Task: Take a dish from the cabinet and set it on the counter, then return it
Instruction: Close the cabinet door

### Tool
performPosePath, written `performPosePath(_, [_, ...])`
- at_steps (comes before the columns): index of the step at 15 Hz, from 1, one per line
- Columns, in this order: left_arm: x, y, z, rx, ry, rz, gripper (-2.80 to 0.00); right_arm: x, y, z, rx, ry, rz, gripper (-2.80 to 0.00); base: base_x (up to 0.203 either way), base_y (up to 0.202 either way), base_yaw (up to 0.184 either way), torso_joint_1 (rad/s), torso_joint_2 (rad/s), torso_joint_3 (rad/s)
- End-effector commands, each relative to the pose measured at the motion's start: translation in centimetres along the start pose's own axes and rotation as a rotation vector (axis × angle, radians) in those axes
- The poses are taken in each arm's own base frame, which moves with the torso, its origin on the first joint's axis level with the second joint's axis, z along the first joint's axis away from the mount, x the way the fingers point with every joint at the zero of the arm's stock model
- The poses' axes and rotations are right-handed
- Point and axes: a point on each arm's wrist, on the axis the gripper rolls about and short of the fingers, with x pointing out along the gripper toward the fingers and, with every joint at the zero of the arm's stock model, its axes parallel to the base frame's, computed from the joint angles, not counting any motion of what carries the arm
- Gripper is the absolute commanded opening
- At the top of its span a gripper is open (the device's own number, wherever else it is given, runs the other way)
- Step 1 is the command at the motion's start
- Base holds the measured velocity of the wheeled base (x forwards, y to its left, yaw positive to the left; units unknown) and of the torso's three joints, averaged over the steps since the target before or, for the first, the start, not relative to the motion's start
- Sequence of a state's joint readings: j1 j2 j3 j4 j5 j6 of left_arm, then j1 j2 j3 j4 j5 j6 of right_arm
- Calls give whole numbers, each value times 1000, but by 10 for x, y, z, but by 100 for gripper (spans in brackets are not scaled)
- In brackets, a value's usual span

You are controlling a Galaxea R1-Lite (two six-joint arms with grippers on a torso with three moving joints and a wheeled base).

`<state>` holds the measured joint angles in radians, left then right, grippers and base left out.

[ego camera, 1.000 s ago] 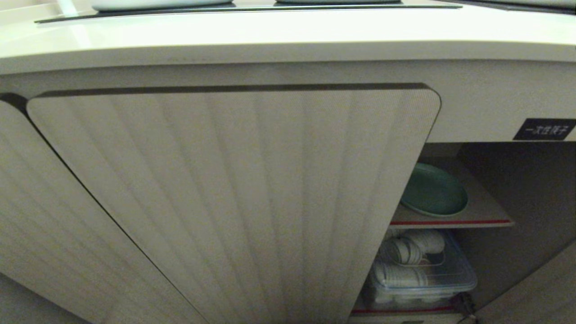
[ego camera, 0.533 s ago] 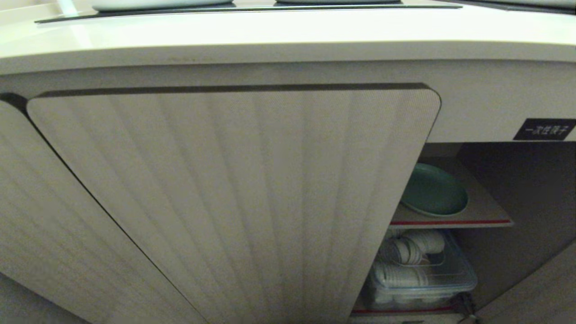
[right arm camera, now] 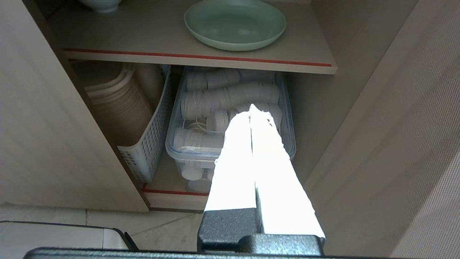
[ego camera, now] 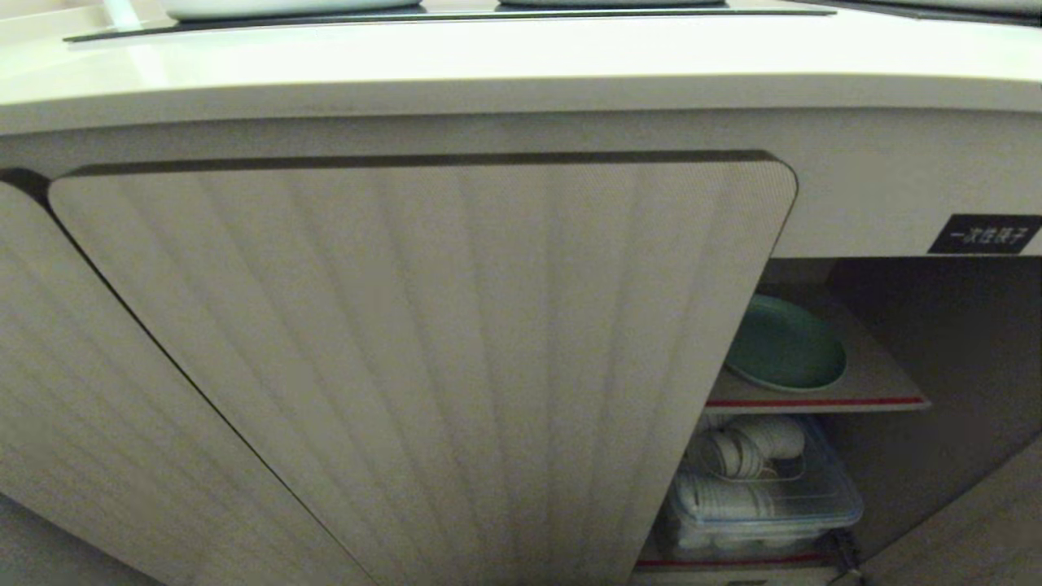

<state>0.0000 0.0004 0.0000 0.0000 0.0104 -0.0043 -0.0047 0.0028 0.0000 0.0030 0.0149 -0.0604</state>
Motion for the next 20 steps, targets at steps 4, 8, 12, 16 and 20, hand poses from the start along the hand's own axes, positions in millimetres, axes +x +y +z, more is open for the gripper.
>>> performPosePath(4, [0, 0, 0, 0, 0, 0, -280, 0, 0, 0, -1, -3, 0, -280, 0, 0, 0, 0, 0, 0])
performPosePath(8, [0, 0, 0, 0, 0, 0, -280, 0, 0, 0, -1, -3, 0, -280, 0, 0, 0, 0, 0, 0])
performPosePath(12, [0, 0, 0, 0, 0, 0, -280, 0, 0, 0, -1, -3, 0, -280, 0, 0, 0, 0, 0, 0])
performPosePath(16, [0, 0, 0, 0, 1, 0, -280, 0, 0, 0, -1, -3, 0, -280, 0, 0, 0, 0, 0, 0])
performPosePath(20, [0, 0, 0, 0, 0, 0, -280, 0, 0, 0, -1, -3, 0, -280, 0, 0, 0, 0, 0, 0])
